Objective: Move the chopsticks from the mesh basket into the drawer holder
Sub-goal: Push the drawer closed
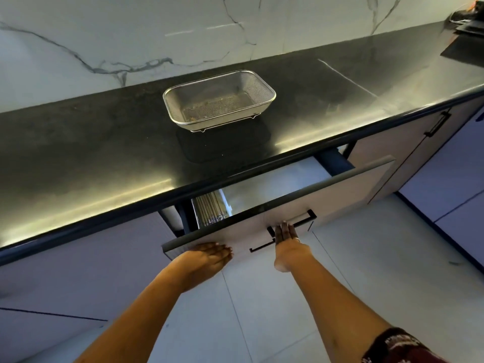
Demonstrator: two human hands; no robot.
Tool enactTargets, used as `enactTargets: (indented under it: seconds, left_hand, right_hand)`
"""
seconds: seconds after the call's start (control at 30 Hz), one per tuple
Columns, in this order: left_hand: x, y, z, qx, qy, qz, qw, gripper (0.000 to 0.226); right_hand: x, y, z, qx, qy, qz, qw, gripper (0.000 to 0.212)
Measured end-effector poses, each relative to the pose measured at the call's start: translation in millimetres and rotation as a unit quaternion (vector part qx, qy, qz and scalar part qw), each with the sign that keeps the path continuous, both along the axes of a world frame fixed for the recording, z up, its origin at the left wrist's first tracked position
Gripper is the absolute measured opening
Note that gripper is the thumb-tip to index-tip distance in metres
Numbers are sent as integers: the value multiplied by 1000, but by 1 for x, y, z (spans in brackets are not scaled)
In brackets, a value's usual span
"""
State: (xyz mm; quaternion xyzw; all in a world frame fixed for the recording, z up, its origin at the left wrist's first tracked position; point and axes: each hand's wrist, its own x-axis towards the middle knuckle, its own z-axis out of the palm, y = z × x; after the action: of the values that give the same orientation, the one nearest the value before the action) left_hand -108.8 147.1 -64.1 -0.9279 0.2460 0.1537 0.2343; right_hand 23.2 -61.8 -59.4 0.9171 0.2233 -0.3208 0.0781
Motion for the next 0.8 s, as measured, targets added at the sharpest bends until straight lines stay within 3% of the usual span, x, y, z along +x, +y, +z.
enactTargets:
  seconds: [0.13, 0.23, 0.33, 0.57, 0.67, 0.8]
  left_hand:
    - [26, 21, 1, -60, 5, 87, 994, 74]
    - [42, 38, 0, -60, 8, 130, 990, 74]
    - [55, 49, -6, -54, 6, 161, 986, 77]
    - [63, 70, -29, 42, -85, 103, 990, 77]
    - [64, 81, -34, 75, -168, 69, 981, 76]
    - [63, 83, -30, 123, -158, 88, 976, 77]
  right_hand:
    - [28, 30, 0, 1, -12, 13, 1000, 83]
    - [47, 52, 0, -14, -4, 15, 1000, 72]
    - [60, 69, -4, -21, -1, 18, 1000, 79]
    - [74, 81, -7, -13, 3, 20, 1000, 96]
    - [79, 84, -9, -5, 2, 14, 1000, 100]
    - [83, 89, -12, 24, -6, 11, 1000, 101]
